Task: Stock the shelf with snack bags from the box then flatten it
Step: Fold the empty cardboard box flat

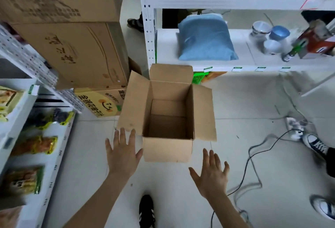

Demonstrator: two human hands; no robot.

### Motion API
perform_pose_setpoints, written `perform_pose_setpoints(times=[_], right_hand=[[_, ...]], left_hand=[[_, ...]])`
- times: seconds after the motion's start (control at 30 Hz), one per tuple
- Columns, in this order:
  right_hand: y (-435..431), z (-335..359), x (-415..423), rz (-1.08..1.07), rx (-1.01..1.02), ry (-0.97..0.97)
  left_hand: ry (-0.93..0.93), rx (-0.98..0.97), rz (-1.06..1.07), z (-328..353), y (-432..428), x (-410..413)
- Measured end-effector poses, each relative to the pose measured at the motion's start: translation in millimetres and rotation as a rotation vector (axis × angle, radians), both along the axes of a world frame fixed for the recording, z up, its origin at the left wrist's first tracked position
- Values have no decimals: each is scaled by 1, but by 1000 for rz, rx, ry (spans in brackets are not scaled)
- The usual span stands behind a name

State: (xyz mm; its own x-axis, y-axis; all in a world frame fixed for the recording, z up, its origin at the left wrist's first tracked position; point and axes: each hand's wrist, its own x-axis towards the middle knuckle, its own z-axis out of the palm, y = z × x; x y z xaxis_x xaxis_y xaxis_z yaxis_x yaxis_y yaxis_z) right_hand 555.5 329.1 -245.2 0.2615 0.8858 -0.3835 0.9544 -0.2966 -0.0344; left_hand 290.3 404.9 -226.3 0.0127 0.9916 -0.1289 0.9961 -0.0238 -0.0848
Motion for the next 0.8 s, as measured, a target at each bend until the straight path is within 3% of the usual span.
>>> perform_pose_setpoints(times=[0.33, 0.57, 0.8], right_hand=[[76, -119, -2, -43, -132, -38], [99, -222, -5, -86, -185, 0], [112, -313, 4, -329, -227, 24]], left_hand=[[12, -54, -39, -124, 87, -10], [6, -41, 100, -211, 127, -21], [25, -22, 279, -283, 167, -59]])
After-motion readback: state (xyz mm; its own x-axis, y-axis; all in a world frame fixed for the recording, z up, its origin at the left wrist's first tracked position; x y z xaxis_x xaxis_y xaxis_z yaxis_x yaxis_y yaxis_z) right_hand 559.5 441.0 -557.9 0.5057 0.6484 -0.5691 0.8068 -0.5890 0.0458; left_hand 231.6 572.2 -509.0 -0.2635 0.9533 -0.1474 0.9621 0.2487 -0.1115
